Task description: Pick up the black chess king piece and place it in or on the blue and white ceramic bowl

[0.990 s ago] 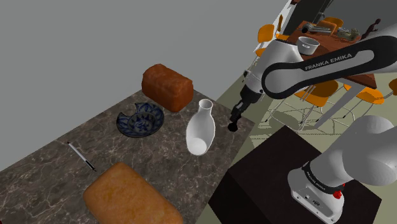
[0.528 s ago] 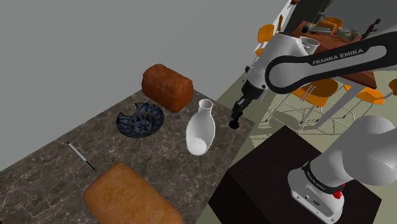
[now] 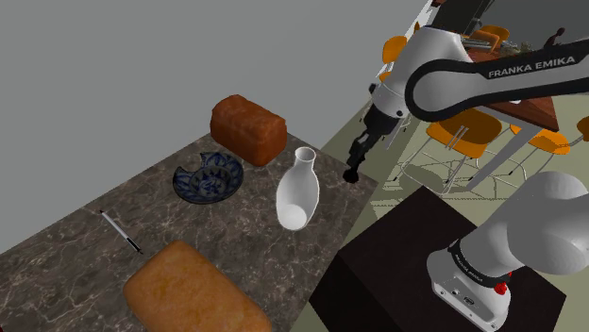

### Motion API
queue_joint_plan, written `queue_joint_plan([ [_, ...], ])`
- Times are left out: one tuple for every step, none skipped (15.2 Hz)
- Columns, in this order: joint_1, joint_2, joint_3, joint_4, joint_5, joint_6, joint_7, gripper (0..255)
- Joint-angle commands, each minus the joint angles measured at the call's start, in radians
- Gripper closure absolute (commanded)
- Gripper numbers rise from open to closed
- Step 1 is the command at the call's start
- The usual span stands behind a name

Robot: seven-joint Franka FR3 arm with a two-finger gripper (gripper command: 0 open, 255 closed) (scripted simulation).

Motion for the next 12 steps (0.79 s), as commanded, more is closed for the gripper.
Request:
queue_joint_plan([
  [-0.003, -0.016, -0.001, 0.018, -0.008, -0.034, 0.008, 255],
  [-0.005, -0.023, -0.001, 0.027, -0.011, -0.049, 0.012, 255],
  [-0.006, -0.030, -0.002, 0.036, -0.014, -0.065, 0.016, 255],
  [-0.007, -0.036, -0.002, 0.045, -0.017, -0.080, 0.020, 255],
  [-0.008, -0.043, -0.003, 0.054, -0.020, -0.096, 0.023, 255],
  [-0.010, -0.049, -0.004, 0.064, -0.023, -0.111, 0.027, 255],
  [-0.011, -0.054, -0.004, 0.073, -0.025, -0.126, 0.030, 255],
  [-0.012, -0.059, -0.005, 0.083, -0.028, -0.141, 0.033, 255],
  [-0.013, -0.064, -0.006, 0.093, -0.031, -0.155, 0.037, 255],
  [-0.014, -0.069, -0.006, 0.103, -0.033, -0.170, 0.040, 255],
  [-0.014, -0.073, -0.007, 0.114, -0.035, -0.184, 0.043, 255],
  [-0.015, -0.077, -0.008, 0.124, -0.038, -0.199, 0.046, 255],
])
